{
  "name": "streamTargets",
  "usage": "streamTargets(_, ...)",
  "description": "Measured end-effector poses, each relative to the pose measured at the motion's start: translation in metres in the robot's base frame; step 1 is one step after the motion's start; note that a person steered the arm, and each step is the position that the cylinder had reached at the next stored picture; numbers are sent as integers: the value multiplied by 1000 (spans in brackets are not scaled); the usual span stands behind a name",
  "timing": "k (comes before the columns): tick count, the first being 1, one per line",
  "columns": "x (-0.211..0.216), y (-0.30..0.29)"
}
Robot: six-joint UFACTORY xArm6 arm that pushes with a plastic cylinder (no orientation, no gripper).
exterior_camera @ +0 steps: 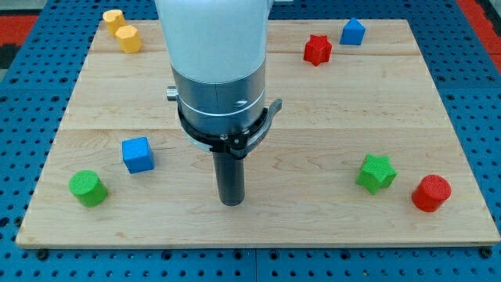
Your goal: Slide the red circle towards the center right
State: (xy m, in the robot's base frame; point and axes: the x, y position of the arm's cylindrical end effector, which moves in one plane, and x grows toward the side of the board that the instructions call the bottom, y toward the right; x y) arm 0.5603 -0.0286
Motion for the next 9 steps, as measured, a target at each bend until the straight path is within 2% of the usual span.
streamTargets(3,9,7)
streamTargets(4,39,49)
streamTargets(5,58,136)
streamTargets(6,43,235)
streamTargets(7,27,265)
streamTargets(8,-35,229)
streamTargets(9,-79,224)
